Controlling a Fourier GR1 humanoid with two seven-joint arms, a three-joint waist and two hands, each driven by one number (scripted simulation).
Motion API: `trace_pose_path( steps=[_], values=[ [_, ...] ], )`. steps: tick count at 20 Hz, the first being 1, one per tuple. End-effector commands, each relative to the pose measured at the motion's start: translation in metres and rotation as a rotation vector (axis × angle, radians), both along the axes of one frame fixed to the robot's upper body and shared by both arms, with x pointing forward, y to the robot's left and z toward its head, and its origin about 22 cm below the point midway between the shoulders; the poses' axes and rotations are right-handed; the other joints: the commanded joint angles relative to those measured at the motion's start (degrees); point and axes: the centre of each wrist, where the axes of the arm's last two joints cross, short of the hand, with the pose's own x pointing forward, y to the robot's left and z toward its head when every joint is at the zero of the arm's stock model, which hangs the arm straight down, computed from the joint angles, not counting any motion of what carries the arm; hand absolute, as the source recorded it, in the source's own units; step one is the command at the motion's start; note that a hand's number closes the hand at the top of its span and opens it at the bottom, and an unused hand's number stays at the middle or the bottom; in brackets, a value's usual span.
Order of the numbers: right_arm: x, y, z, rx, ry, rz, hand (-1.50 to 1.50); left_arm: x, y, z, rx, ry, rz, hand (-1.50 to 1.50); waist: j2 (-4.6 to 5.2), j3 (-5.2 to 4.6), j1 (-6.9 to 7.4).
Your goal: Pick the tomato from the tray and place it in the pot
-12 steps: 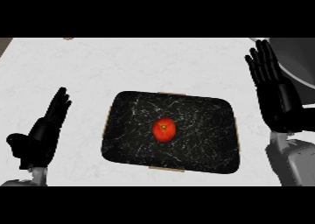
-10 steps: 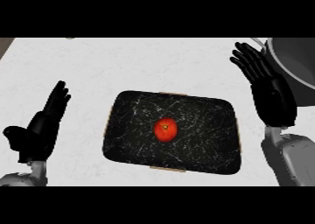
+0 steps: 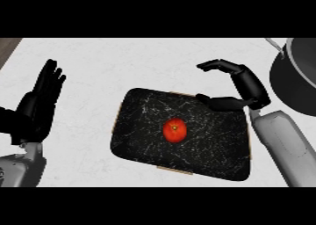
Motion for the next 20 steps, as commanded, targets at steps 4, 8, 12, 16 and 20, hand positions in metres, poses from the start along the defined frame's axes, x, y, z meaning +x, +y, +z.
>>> trace_pose_path(
  steps=[4,8,12,16,20],
  values=[
    [0.03,-0.008,-0.025,0.066,-0.12,0.22,-1.5,0.016,0.015,-0.01,-0.016,0.029,0.041,0.0,-0.41,0.05,-2.06],
    [0.053,-0.004,0.037,-0.087,-0.088,0.305,-1.5,0.005,0.02,-0.01,-0.026,0.013,0.054,0.0,-0.99,-0.03,-2.57],
    [0.048,0.006,0.057,-0.358,0.014,0.426,-1.5,0.002,0.012,-0.003,-0.045,0.047,0.057,0.0,-1.39,-0.1,-3.08],
    [0.042,0.051,0.069,-0.609,0.027,0.516,-1.5,0.005,0.011,0.002,-0.032,0.028,0.058,0.0,-1.47,-0.11,-2.99],
    [0.031,0.074,0.081,-0.79,0.048,0.554,-1.5,0.007,0.017,0.018,-0.017,0.024,0.078,0.0,-1.6,-0.05,-3.44]
  ],
)
